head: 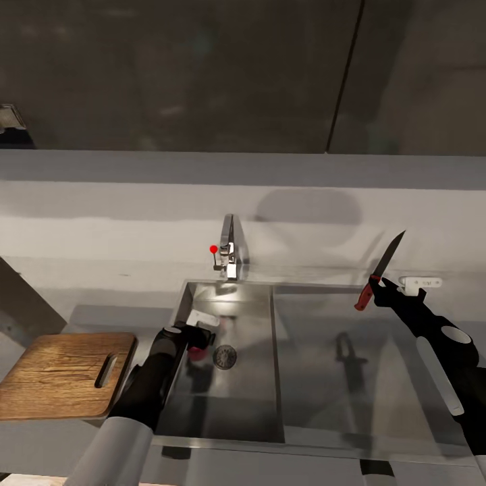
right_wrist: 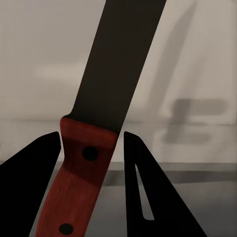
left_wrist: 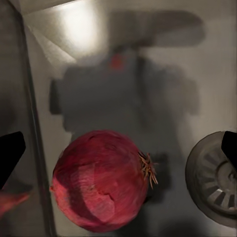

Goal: In the kitchen, take the Vidalia onion out of the sink, dice it on the chopping board with the paring knife, put the diced onion into the bowl on the countertop, then place both the paring knife and the chopping board into the sink.

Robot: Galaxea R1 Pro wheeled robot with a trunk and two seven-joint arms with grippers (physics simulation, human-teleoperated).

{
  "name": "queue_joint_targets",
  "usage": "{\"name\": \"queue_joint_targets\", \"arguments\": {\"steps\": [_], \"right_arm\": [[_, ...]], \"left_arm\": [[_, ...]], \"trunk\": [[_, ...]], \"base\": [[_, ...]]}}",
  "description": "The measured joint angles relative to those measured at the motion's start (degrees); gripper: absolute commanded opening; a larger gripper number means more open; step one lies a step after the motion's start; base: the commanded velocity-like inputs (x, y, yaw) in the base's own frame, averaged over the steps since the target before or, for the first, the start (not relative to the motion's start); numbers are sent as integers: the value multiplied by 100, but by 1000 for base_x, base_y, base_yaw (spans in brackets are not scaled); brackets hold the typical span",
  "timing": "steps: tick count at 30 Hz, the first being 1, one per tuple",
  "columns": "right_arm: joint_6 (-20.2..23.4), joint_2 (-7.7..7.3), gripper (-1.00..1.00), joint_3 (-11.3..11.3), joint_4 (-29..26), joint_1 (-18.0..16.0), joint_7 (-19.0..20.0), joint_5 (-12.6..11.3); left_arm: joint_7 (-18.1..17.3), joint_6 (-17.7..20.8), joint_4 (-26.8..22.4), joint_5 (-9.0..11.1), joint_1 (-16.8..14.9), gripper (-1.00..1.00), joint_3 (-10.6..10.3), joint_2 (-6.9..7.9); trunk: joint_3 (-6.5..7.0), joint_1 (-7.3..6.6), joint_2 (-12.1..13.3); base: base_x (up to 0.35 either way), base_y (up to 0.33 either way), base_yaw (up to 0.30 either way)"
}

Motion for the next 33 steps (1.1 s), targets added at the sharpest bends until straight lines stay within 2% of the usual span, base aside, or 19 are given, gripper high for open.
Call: {"name": "queue_joint_targets", "arguments": {"steps": [3,8,26,33], "right_arm": [[0,0,-100,0,0,0,0,0],[0,0,-100,1,0,0,0,0],[0,0,-100,-3,0,0,0,0],[0,0,-100,-3,0,0,0,0]], "left_arm": [[-2,-1,272,3,-113,100,-2,0],[-1,-1,450,5,-209,100,-3,0],[0,-1,476,13,-221,100,-3,0],[16,-9,469,12,-222,100,-3,0]], "trunk": [[0,0,0],[0,0,0],[-2,0,0],[-48,0,0]], "base": [[0,0,0],[0,0,0],[0,0,0],[0,0,0]]}}
